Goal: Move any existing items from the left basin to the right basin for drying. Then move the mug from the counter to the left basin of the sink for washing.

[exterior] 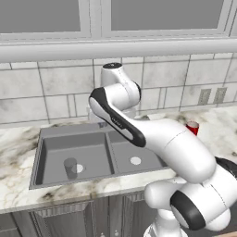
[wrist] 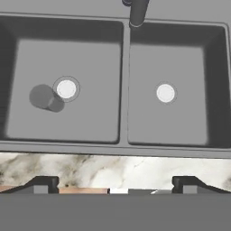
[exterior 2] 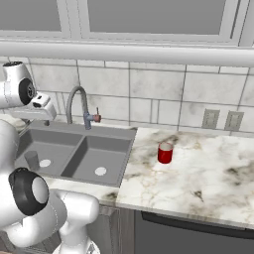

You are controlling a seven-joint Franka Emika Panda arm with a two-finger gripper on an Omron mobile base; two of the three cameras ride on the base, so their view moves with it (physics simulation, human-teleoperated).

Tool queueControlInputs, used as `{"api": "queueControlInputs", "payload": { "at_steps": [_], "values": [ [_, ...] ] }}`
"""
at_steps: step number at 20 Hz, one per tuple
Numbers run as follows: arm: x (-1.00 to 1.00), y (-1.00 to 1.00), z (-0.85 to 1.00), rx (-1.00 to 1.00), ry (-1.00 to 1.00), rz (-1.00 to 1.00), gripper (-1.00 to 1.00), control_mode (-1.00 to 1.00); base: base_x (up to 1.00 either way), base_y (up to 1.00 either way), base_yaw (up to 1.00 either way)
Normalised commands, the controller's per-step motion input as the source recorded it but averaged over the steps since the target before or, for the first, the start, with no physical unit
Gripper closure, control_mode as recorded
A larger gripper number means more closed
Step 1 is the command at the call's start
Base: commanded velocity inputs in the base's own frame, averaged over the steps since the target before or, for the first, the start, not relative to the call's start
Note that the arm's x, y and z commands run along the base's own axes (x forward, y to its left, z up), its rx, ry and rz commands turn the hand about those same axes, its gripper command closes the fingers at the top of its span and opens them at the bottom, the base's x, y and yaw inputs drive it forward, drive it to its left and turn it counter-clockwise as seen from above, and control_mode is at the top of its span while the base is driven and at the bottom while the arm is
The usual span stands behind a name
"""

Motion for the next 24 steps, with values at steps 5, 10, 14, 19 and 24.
{"api": "queueControlInputs", "payload": {
  "at_steps": [5, 10, 14, 19, 24],
  "values": [
    [0.0, 0.17, -0.01, 0.0, 0.01, 0.0, -1.0, -1.0, 0.0, 0.0, 0.0],
    [0.18, 0.32, 0.0, 0.0, 0.04, 0.0, -1.0, -1.0, 0.0, 0.0, 0.0],
    [0.39, 0.4, 0.0, 0.0, 0.08, 0.0, -1.0, -1.0, 0.0, 0.0, 0.0],
    [0.38, 0.22, 0.0, 0.0, 0.07, 0.0, -1.0, -1.0, 0.0, 0.0, 0.0],
    [0.35, 0.17, 0.0, 0.0, 0.05, 0.0, -1.0, -1.0, 0.0, 0.0, 0.0]
  ]
}}
